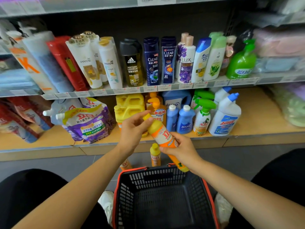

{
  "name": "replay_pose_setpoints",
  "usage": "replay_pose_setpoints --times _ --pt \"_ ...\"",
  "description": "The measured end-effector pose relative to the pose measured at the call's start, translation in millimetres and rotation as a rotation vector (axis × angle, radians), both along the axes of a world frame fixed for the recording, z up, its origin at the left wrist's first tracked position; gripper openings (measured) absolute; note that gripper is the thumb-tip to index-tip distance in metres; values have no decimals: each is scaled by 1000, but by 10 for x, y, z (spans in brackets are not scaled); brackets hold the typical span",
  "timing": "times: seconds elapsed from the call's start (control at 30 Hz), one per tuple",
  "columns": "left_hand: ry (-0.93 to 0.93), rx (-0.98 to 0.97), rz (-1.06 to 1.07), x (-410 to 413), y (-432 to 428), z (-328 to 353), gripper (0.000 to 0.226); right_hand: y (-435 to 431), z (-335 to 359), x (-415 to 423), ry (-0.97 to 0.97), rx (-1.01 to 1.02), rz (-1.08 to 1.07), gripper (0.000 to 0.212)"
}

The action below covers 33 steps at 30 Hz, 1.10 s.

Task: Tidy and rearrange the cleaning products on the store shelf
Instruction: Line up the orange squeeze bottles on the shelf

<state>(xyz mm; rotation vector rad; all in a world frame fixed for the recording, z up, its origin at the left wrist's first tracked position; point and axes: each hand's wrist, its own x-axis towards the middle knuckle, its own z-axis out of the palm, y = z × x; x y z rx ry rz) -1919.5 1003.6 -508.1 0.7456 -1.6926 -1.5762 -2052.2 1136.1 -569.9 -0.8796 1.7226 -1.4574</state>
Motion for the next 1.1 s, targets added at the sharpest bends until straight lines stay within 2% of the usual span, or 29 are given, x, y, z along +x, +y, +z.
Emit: replay_pose_setpoints --times 0.2,0.47,0.97,1.1 --pt "-6 42 28 1 -76 49 18 -66 32 -26 5 2 18 55" --pt "59 80 -39 46 -90 93 26 -85 65 -129 -59 -32 113 51" --pt "75 78 48 22 -143 116 26 -108 112 -210 -103 -13 190 46" --pt "50 77 -53 9 -132 94 26 -106 139 -196 -130 -37 187 36"
